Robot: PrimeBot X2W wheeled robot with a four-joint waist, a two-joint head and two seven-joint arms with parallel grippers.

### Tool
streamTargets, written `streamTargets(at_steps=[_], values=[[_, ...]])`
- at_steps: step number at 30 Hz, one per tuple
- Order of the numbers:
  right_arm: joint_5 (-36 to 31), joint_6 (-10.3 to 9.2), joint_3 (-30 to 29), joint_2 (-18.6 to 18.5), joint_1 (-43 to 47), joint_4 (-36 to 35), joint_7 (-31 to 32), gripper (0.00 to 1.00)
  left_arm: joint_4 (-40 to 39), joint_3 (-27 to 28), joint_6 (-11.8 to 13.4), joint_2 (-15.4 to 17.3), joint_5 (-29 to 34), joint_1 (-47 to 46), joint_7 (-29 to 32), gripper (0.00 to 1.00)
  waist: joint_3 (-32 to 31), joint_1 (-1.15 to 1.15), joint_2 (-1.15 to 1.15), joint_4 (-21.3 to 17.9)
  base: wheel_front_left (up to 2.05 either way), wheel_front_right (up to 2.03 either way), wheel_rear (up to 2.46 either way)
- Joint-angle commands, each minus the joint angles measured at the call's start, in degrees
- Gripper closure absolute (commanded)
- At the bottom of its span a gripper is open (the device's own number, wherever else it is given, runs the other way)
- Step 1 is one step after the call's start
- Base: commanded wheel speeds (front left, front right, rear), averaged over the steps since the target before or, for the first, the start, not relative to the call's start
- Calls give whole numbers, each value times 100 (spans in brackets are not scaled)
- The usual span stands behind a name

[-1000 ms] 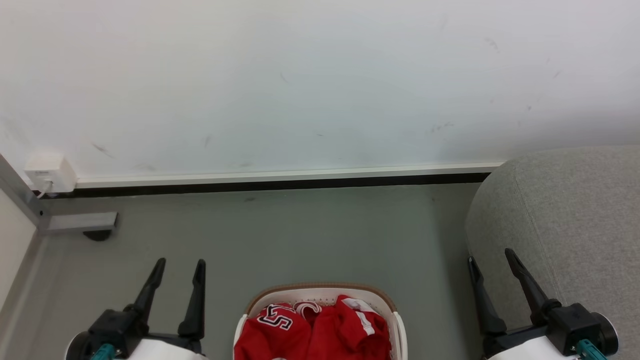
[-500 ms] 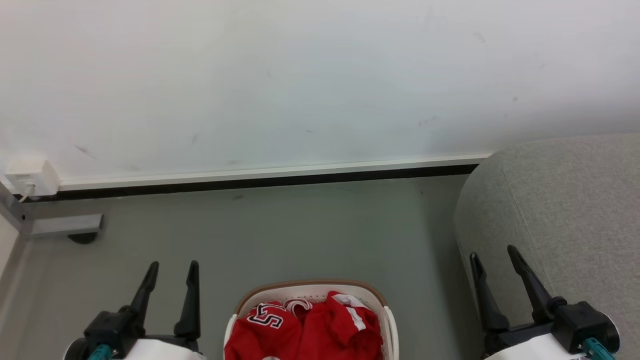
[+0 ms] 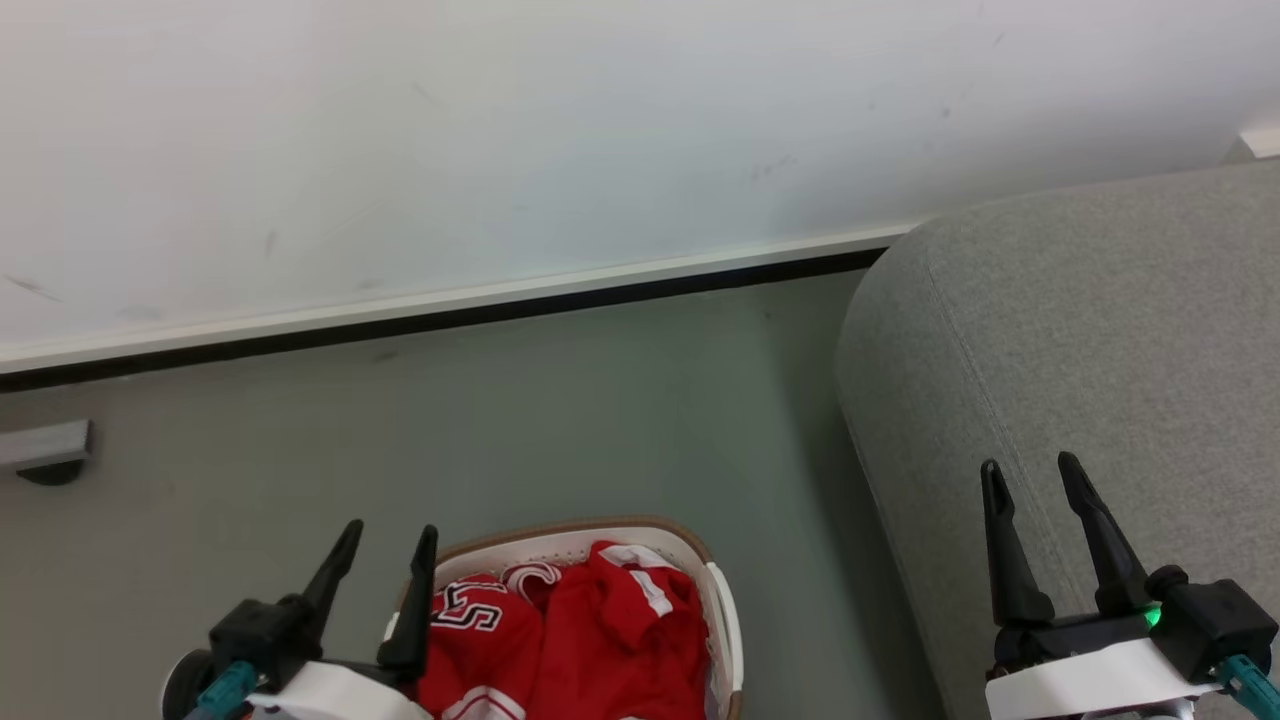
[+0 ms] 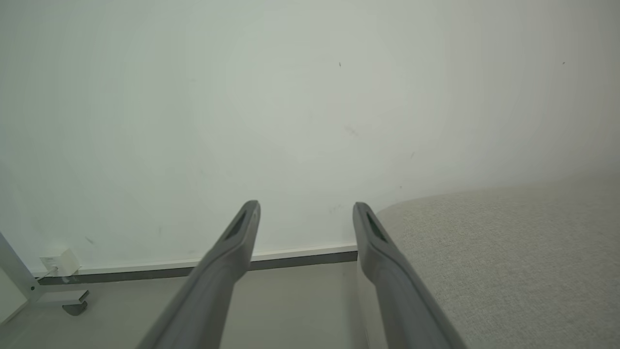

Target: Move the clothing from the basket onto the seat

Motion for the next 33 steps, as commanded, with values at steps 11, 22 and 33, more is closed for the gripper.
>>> streamTargets(at_steps=[11, 22, 33], values=[[38, -12, -26, -23, -406, -494, -2, 0, 1227, -946, 9, 692, -285, -807, -4, 0, 863, 0, 0, -558, 0, 0, 0], [419, -12, -56, -20, -734, -926, -2, 0, 2890, -2463, 8, 1153, -810, -1875, 169, 0, 1789, 0, 0, -838, 0, 0, 0], [642, -12, 59, -22, -1044, -1331, -2, 0, 4113, -4056, 9, 1595, -847, -2983, 676, 0, 2634, 0, 0, -1144, 0, 0, 0]])
